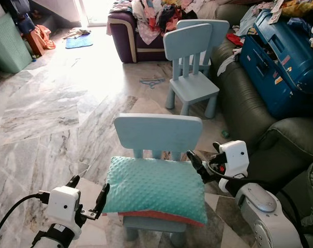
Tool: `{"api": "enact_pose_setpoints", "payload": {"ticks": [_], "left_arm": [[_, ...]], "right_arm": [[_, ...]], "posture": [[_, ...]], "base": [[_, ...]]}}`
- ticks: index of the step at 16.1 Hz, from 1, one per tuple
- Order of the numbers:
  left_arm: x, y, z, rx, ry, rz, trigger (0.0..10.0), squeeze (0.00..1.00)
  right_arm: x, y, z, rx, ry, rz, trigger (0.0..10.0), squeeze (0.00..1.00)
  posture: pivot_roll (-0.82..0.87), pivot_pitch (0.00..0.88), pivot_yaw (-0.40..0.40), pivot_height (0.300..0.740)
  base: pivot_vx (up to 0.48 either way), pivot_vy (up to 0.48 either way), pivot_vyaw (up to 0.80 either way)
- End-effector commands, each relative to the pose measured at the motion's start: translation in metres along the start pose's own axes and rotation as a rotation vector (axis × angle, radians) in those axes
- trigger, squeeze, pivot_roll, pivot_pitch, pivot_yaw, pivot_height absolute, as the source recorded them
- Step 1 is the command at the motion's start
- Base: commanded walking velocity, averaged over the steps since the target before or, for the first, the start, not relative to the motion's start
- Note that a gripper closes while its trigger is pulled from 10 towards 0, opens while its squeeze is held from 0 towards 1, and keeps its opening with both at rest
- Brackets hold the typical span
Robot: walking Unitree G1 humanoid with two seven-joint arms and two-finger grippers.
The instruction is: Move the pillow to the sofa
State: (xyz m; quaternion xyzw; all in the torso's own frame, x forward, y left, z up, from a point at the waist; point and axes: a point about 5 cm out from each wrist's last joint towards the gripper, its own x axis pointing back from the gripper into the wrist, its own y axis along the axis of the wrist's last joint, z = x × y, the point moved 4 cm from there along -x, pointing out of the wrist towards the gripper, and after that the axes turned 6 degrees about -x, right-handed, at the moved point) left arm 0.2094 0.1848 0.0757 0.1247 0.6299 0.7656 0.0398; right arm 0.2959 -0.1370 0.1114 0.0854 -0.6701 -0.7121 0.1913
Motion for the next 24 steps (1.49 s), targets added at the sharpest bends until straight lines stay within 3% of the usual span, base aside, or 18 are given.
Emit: {"api": "enact_pose_setpoints", "payload": {"ticks": [1, 9, 17, 24], "left_arm": [[0.0034, -0.0054, 0.0033, -0.005, 0.012, 0.027, 10.0, 0.0], [0.0041, -0.0075, 0.0036, 0.029, 0.031, 0.033, 10.0, 0.0], [0.0051, -0.0075, 0.0033, 0.029, 0.035, 0.037, 10.0, 0.0], [0.005, -0.0088, 0.0013, 0.033, 0.03, 0.042, 10.0, 0.0]], "right_arm": [[0.0019, 0.003, 0.0044, 0.011, 0.021, -0.009, 10.0, 0.0], [0.0025, -0.0007, 0.0064, 0.013, 0.03, 0.003, 10.0, 0.0], [0.0037, -0.003, 0.0081, 0.012, 0.04, 0.01, 10.0, 0.0], [0.0051, -0.0046, 0.0094, 0.011, 0.046, 0.016, 10.0, 0.0]], "posture": [[-0.11, 0.144, 0.04, 0.74], [-0.11, 0.152, 0.041, 0.723], [-0.11, 0.16, 0.038, 0.642], [-0.11, 0.166, 0.038, 0.542]], "base": [[0.0, 0.0, 0.0], [0.0, 0.0, 0.0], [0.0, 0.0, 0.0], [0.0, 0.0, 0.0]]}}
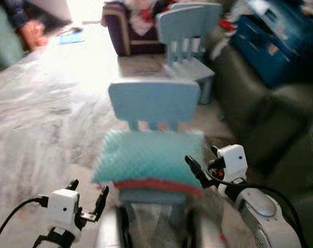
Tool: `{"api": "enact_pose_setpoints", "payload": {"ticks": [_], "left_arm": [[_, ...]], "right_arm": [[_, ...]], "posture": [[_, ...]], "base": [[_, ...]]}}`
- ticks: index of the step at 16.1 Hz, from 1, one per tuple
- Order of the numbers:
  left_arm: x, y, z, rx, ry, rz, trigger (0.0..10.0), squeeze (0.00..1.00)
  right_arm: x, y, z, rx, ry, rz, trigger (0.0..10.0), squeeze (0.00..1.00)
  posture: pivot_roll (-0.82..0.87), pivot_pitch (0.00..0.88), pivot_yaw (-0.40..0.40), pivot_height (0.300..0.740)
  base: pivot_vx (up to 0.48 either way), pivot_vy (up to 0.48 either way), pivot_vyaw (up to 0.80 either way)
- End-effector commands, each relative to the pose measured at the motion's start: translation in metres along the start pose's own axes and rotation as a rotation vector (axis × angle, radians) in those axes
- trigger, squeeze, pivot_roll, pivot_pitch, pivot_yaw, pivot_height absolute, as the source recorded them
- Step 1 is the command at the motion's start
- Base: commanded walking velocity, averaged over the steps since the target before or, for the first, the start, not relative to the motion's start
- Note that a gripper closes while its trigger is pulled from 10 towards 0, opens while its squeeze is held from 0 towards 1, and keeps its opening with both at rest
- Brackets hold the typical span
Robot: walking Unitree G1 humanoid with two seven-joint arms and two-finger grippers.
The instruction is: Move the pillow to the sofa
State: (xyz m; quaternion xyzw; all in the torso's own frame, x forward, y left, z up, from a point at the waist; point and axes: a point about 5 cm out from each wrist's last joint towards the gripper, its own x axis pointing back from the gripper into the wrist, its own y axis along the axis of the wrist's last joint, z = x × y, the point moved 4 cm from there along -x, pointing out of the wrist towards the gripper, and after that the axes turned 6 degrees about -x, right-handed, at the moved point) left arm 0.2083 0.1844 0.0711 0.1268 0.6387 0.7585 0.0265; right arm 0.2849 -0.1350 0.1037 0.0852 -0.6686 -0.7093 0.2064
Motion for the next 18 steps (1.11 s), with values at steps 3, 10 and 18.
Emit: {"api": "enact_pose_setpoints", "payload": {"ticks": [3, 10, 18], "left_arm": [[0.005, -0.005, 0.003, 0.006, 0.02, 0.023, 10.0, 0.0], [0.005, -0.005, 0.008, -0.02, 0.051, 0.026, 10.0, 0.0], [-0.003, 0.006, 0.108, -0.104, 0.526, -0.005, 10.0, 0.0]], "right_arm": [[-0.003, 0.004, 0.004, 0.014, 0.029, -0.004, 10.0, 0.0], [-0.006, 0.006, 0.006, 0.009, 0.032, -0.013, 10.0, 0.0], [-0.048, 0.054, 0.001, 0.011, 0.045, -0.156, 10.0, 0.0]], "posture": [[-0.11, 0.167, 0.038, 0.503], [-0.1, 0.167, 0.039, 0.478], [-0.1, 0.176, 0.039, 0.478]], "base": [[0.0, 0.0, 0.0], [0.0, 0.0, 0.0], [0.0, 0.0, 0.0]]}}
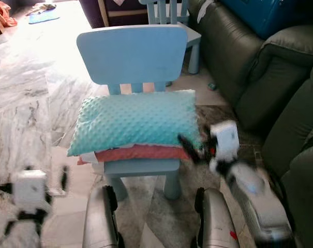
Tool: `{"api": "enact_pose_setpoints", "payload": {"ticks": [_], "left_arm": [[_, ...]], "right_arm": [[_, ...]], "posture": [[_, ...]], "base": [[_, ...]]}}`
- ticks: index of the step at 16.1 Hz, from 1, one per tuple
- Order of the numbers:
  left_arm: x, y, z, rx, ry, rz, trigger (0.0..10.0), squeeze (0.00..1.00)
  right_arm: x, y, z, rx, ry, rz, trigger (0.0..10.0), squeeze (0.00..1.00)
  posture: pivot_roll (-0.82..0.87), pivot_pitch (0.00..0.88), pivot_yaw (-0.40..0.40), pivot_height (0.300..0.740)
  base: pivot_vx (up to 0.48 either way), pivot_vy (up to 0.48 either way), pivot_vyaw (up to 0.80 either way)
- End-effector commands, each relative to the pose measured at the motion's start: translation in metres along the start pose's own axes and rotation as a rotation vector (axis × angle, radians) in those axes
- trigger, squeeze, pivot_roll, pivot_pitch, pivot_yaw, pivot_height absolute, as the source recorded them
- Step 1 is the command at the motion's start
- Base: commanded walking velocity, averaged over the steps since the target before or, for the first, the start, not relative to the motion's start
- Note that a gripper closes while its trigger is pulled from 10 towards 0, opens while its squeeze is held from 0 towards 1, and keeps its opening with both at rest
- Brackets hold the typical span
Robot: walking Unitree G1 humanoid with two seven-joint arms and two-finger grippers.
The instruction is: Move the pillow to the sofa
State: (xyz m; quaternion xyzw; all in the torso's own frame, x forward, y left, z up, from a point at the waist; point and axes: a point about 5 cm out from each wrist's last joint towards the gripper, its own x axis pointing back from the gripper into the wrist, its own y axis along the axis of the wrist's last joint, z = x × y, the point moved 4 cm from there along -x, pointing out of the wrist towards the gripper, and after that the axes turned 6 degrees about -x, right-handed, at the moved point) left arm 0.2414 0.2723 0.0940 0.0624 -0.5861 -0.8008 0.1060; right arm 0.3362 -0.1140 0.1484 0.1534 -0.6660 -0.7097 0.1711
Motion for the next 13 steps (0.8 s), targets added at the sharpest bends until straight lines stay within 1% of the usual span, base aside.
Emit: {"api": "enact_pose_setpoints", "payload": {"ticks": [1, 2, 3, 4, 5, 6, 7, 8, 9, 10, 11, 12, 13], "left_arm": [[-0.008, -0.008, 0.026, 0.026, 0.118, 0.038, 10.0, 0.0], [-0.016, -0.009, 0.036, 0.069, 0.169, 0.041, 10.0, 0.0], [-0.021, -0.01, 0.041, 0.095, 0.194, 0.046, 10.0, 0.0], [-0.031, -0.011, 0.044, 0.123, 0.215, 0.048, 10.0, 0.0], [-0.039, -0.013, 0.047, 0.151, 0.23, 0.059, 10.0, 0.0], [-0.048, -0.016, 0.05, 0.268, 0.26, 0.075, 10.0, 0.0], [-0.055, -0.018, 0.046, 0.309, 0.244, 0.087, 10.0, 0.0], [-0.063, -0.017, 0.035, 0.369, 0.18, 0.086, 10.0, 0.0], [-0.072, -0.012, 0.028, 0.429, 0.131, 0.069, 10.0, 0.0], [-0.084, -0.005, 0.023, 0.477, 0.104, 0.054, 10.0, 0.0], [-0.088, -0.003, 0.022, 0.492, 0.1, 0.048, 10.0, 0.0], [-0.104, 0.01, 0.016, 0.508, 0.051, 0.028, 10.0, 0.0], [-0.111, 0.018, 0.013, 0.486, 0.03, 0.009, 10.0, 0.0]], "right_arm": [[-0.01, 0.008, -0.001, -0.024, 0.005, -0.035, 10.0, 0.0], [-0.018, 0.015, -0.001, -0.035, 0.012, -0.052, 10.0, 0.0], [-0.023, 0.019, 0.001, -0.052, 0.021, -0.061, 10.0, 0.0], [-0.031, 0.025, 0.007, -0.063, 0.063, -0.072, 10.0, 0.0], [-0.036, 0.028, 0.011, -0.079, 0.082, -0.077, 10.0, 0.0], [-0.041, 0.03, 0.015, -0.092, 0.107, -0.078, 10.0, 0.0], [-0.044, 0.032, 0.017, -0.091, 0.12, -0.081, 10.0, 0.0], [-0.049, 0.032, 0.02, -0.093, 0.15, -0.072, 10.0, 0.0], [-0.054, 0.032, 0.021, -0.085, 0.174, -0.064, 10.0, 0.0], [-0.06, 0.033, 0.021, -0.078, 0.188, -0.055, 10.0, 0.0], [-0.063, 0.033, 0.021, -0.078, 0.195, -0.051, 10.0, 0.0], [-0.071, 0.038, 0.018, -0.037, 0.19, -0.054, 10.0, 0.0], [-0.074, 0.044, 0.015, -0.032, 0.176, -0.069, 10.0, 0.0]], "posture": [[-0.1, 0.178, 0.039, 0.478], [-0.1, 0.182, 0.039, 0.478], [-0.1, 0.186, 0.038, 0.478], [-0.11, 0.196, 0.036, 0.478], [-0.11, 0.202, 0.035, 0.478], [-0.11, 0.215, 0.032, 0.478], [-0.11, 0.221, 0.031, 0.478], [-0.11, 0.23, 0.029, 0.478], [-0.12, 0.249, 0.026, 0.478], [-0.12, 0.262, 0.025, 0.478], [-0.12, 0.265, 0.024, 0.478], [-0.12, 0.282, 0.02, 0.478], [-0.12, 0.293, 0.02, 0.478]], "base": [[0.0, 0.0, 0.0], [0.0, 0.0, 0.0], [0.0, 0.0, 0.0], [0.0, 0.0, 0.0], [0.0, 0.0, 0.0], [0.0, 0.0, 0.0], [0.0, 0.0, 0.0], [0.0, 0.0, 0.0], [0.0, 0.0, 0.0], [0.0, 0.0, 0.0], [0.0, 0.0, 0.0], [0.0, 0.0, 0.0], [0.0, 0.0, 0.0]]}}
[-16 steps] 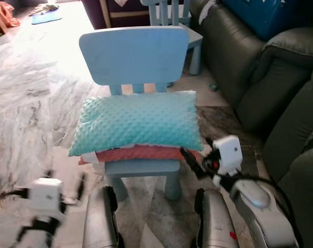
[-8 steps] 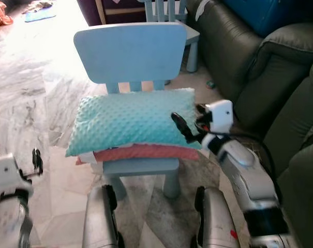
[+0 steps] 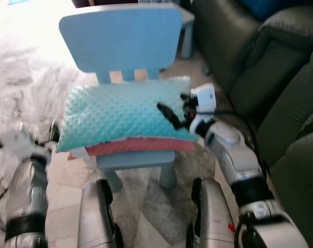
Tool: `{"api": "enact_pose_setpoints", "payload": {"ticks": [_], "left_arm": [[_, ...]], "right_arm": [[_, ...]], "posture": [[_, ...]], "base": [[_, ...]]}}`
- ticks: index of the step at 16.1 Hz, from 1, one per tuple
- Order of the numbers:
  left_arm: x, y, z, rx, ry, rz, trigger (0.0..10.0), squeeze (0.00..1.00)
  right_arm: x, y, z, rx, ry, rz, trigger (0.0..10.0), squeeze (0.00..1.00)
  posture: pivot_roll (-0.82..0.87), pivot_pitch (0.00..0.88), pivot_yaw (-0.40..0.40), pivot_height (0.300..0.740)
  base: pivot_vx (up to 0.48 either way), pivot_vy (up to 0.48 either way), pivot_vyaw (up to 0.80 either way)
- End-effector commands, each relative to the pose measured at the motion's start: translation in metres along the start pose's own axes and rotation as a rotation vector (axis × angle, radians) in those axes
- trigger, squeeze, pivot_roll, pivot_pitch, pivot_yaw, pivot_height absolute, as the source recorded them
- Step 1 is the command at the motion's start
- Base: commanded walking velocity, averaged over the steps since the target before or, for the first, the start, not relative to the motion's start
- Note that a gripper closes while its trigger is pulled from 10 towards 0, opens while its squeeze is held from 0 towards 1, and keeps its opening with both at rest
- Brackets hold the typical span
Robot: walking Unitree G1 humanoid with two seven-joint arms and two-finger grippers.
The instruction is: Move the pillow to the sofa
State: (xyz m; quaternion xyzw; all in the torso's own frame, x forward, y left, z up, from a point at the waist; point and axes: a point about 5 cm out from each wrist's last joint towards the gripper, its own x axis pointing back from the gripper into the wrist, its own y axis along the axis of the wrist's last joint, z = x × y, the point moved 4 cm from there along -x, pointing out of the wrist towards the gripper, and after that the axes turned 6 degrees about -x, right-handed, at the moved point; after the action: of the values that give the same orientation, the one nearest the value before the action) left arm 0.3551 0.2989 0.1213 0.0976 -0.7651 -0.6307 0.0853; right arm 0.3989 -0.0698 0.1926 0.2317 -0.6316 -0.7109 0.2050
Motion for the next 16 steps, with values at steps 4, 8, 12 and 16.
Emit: {"api": "enact_pose_setpoints", "payload": {"ticks": [4, 8, 12, 16], "left_arm": [[-0.013, 0.004, -0.005, -0.023, -0.047, 0.019, 10.0, 0.0], [-0.025, -0.004, -0.026, 0.087, -0.162, 0.1, 10.0, 0.0], [-0.034, 0.001, -0.03, 0.07, -0.159, 0.105, 10.0, 0.0], [-0.04, 0.009, -0.035, 0.064, -0.184, 0.098, 10.0, 0.0]], "right_arm": [[-0.003, 0.012, -0.017, 0.036, -0.074, -0.038, 10.0, 0.0], [0.003, 0.005, -0.036, -0.03, -0.131, -0.008, 10.0, 0.0], [0.002, -0.013, -0.048, -0.053, -0.149, 0.078, 10.0, 0.0], [-0.006, 0.005, -0.059, 0.029, -0.216, 0.031, 10.0, 0.0]], "posture": [[-0.14, 0.314, 0.026, 0.478], [-0.16, 0.337, 0.027, 0.478], [-0.16, 0.357, 0.017, 0.478], [-0.14, 0.381, 0.022, 0.478]], "base": [[0.0, 0.0, 0.0], [0.0, 0.0, 0.0], [0.0, 0.0, 0.0], [0.0, 0.0, 0.0]]}}
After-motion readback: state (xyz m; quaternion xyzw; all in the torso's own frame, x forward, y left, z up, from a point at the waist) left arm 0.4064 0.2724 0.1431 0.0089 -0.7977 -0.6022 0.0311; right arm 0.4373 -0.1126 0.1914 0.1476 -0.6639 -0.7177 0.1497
